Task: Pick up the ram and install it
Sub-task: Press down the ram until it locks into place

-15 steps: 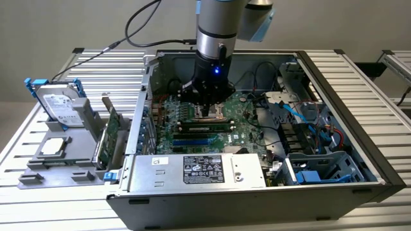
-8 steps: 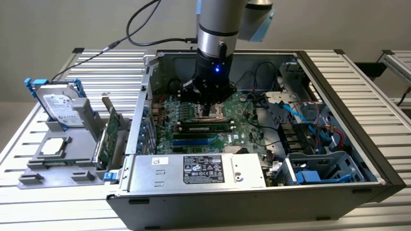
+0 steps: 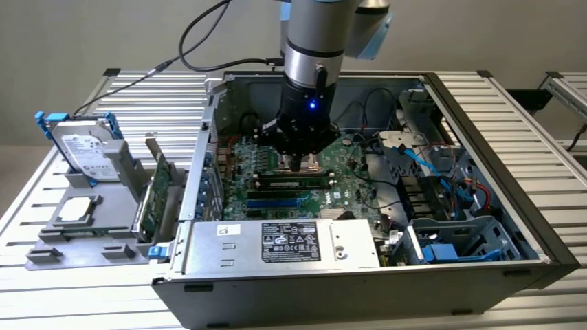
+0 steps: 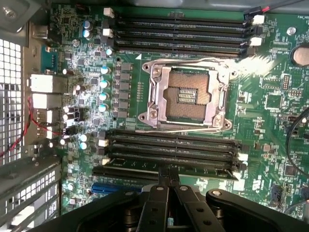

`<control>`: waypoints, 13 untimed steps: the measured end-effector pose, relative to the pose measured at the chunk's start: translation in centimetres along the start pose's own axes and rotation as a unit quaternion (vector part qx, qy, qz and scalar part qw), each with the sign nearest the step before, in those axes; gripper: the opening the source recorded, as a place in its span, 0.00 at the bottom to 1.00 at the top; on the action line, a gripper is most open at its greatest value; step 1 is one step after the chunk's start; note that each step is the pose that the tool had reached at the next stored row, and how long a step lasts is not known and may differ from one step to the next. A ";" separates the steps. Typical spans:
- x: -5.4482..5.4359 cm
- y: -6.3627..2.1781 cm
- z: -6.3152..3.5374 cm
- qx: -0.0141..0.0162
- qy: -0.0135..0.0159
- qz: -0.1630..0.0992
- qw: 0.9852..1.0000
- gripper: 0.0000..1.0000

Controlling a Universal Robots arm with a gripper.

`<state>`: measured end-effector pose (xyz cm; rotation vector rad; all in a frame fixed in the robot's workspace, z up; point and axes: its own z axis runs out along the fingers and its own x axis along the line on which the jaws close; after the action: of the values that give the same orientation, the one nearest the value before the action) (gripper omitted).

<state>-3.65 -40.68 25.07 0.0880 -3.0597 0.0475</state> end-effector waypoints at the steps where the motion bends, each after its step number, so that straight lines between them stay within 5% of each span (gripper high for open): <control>1: 0.0 -0.25 0.01 0.000 0.000 0.000 1.000 0.11; 6: 0.1 -1.43 0.02 0.000 0.001 0.003 1.000 0.11; 13: 0.1 -1.48 0.02 -0.001 0.001 0.003 1.000 0.11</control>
<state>-3.64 -42.16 25.09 0.0786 -3.0579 0.0454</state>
